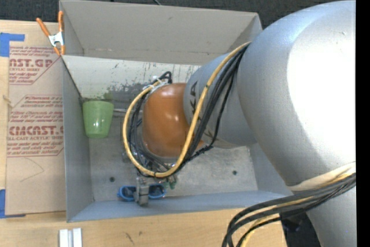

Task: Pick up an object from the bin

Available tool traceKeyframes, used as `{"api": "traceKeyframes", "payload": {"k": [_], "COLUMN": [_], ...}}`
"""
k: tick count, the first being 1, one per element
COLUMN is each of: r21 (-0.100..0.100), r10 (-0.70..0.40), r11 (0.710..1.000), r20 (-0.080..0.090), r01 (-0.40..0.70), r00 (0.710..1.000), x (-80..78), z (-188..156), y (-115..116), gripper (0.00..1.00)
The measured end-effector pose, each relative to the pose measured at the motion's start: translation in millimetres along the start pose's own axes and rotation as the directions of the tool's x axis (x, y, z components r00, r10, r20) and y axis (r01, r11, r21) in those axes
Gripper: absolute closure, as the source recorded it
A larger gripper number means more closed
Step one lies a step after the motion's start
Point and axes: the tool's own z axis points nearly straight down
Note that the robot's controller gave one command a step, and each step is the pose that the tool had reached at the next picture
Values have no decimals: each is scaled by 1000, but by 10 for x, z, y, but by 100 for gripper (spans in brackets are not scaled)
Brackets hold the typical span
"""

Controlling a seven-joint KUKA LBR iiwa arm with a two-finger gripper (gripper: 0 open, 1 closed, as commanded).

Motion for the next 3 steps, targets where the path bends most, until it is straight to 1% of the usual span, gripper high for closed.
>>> {"api": "traceKeyframes", "payload": {"k": [1,2,3], "r21": [2,0,1], "r10": [-1,0,-2], "r11": [1000,1000,1000], "r20": [-11,-1,-10], "r01": [1,0,2], "r00": [1000,1000,1000], "x": [27,1,24], "z": [8,2,7], "y": [0,-1,3], "gripper": [100,0,100]}}
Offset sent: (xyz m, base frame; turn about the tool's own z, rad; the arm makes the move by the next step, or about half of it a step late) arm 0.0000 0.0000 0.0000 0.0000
